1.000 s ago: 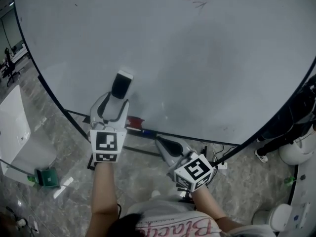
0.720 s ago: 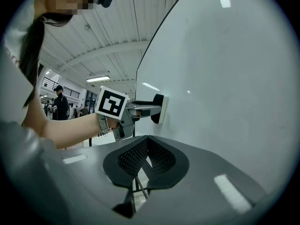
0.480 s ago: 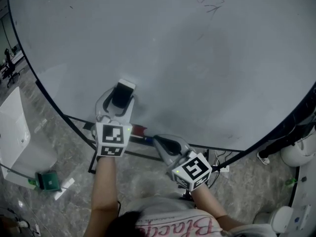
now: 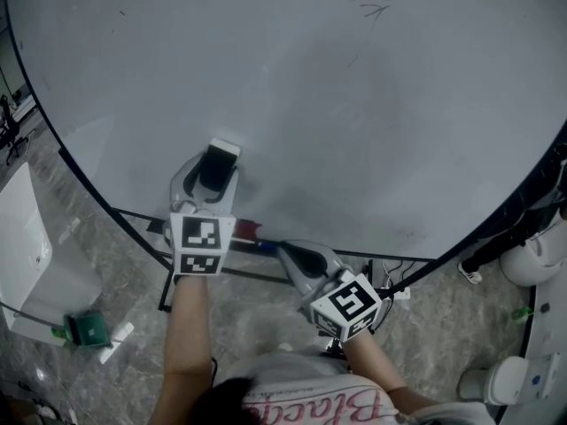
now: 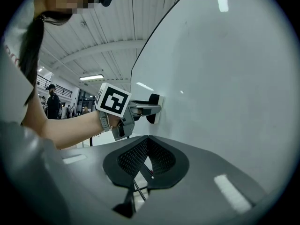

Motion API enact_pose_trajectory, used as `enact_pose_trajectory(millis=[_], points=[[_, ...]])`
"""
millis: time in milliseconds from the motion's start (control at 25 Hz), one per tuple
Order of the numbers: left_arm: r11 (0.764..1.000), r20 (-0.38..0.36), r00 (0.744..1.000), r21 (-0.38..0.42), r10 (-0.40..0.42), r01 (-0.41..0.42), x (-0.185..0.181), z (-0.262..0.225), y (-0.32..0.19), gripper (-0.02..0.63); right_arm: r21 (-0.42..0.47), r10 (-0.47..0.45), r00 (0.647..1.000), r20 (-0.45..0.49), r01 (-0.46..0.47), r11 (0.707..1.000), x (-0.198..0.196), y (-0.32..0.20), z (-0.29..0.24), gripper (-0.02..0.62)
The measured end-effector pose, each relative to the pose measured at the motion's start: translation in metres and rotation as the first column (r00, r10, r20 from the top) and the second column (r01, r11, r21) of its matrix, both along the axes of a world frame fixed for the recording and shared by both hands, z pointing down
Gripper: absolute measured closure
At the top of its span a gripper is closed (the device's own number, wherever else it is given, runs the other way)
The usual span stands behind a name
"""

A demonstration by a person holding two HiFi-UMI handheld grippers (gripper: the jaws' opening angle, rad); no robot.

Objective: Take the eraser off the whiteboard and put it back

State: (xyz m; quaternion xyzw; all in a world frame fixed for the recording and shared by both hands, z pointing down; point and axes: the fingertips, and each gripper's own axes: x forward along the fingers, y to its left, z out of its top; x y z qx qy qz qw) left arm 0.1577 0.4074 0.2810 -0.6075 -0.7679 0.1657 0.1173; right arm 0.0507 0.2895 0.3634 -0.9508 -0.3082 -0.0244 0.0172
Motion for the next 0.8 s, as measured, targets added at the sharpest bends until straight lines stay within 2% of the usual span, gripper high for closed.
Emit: enact_pose_trajectory(millis=[280,520,680,800], points=[[1.0,0.054,0.998,0.003,0.018,-0.019,-0.003,0.005,-0.028,0.377,0.024,0.023,1.0,-0.002,-0.023,0.999,-0.006,-0.01,0.003,0.594],[1.0,0.102,0.995,0.009,0.014,-0.015,0.001,0.019,-0.068,0.377,0.038,0.007,1.0,0.004,-0.008,0.999,0.0,-0.024,0.011,0.594],[0.999,0.157,0.987,0.016,0.036,-0.039,0.0,0.027,-0.097,0.377,0.04,0.016,1.0,0.005,-0.017,0.999,0.0,-0.029,0.013,0.594],[0.999,0.172,0.984,0.017,0.046,-0.049,-0.003,0.033,-0.114,0.377,0.028,0.016,1.0,0.015,-0.017,0.999,0.0,-0.034,0.013,0.594]])
